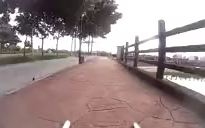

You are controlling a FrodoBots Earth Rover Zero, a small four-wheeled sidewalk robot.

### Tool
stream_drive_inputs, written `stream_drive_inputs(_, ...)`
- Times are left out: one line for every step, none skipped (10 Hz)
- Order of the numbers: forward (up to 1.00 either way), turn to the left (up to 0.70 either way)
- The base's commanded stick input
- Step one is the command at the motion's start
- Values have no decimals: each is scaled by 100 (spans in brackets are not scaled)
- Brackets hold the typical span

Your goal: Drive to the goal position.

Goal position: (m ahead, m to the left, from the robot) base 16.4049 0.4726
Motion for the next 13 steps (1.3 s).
stream_drive_inputs(100, 0)
stream_drive_inputs(100, 0)
stream_drive_inputs(100, 0)
stream_drive_inputs(100, 0)
stream_drive_inputs(100, 0)
stream_drive_inputs(100, 0)
stream_drive_inputs(100, 0)
stream_drive_inputs(100, 0)
stream_drive_inputs(100, 0)
stream_drive_inputs(100, 0)
stream_drive_inputs(100, 0)
stream_drive_inputs(100, 0)
stream_drive_inputs(100, 0)
